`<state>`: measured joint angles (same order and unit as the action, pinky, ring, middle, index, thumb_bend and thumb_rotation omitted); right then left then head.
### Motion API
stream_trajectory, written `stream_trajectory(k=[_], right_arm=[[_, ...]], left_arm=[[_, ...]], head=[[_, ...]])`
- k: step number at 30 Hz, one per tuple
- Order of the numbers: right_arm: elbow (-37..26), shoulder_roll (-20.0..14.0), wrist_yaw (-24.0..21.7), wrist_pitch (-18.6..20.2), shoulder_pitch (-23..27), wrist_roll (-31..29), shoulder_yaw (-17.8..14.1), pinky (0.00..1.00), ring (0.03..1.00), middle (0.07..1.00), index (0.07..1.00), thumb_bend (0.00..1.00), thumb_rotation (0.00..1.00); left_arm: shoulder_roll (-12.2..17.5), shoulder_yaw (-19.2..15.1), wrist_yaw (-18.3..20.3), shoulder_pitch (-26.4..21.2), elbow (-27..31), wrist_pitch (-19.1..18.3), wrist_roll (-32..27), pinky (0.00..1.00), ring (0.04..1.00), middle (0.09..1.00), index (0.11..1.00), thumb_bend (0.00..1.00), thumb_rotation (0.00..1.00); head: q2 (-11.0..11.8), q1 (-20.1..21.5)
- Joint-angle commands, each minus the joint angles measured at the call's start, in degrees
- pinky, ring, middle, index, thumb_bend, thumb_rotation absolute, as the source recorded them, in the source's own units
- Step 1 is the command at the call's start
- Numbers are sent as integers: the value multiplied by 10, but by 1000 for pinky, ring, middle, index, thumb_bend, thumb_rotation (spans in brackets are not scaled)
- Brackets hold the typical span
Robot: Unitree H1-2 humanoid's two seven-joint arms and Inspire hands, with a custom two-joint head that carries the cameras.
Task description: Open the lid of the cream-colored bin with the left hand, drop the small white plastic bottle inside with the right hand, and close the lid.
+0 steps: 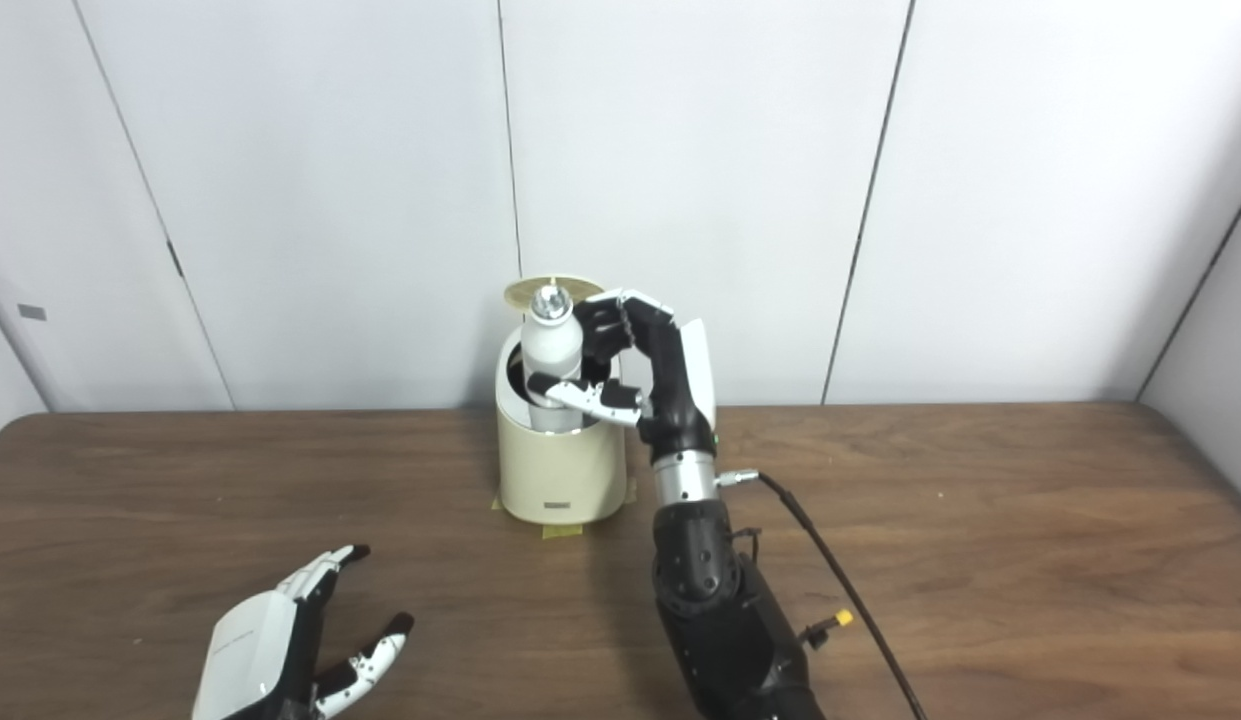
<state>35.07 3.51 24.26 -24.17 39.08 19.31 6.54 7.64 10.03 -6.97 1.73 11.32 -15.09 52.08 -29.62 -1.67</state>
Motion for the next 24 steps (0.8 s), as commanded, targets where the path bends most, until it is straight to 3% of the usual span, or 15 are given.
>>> stream_trajectory(k=[1, 17, 24], right_arm=[[-4, -1, 14, -27, 35, 1, 10, 409, 455, 483, 483, 517, 0], [37, -33, 70, -28, 51, -14, 84, 440, 476, 494, 461, 516, 0], [62, -53, 132, -28, 59, 10, 134, 452, 483, 489, 461, 517, 0]], left_arm=[[-4, 4, -4, -1, 15, 2, 2, 789, 877, 879, 872, 527, 495], [-3, 3, -6, -1, 12, 8, -1, 791, 878, 879, 869, 521, 501], [-2, 3, -1, 0, 15, 6, -1, 792, 880, 880, 872, 516, 508]], head=[[0, 0], [2, -1], [2, 1]])
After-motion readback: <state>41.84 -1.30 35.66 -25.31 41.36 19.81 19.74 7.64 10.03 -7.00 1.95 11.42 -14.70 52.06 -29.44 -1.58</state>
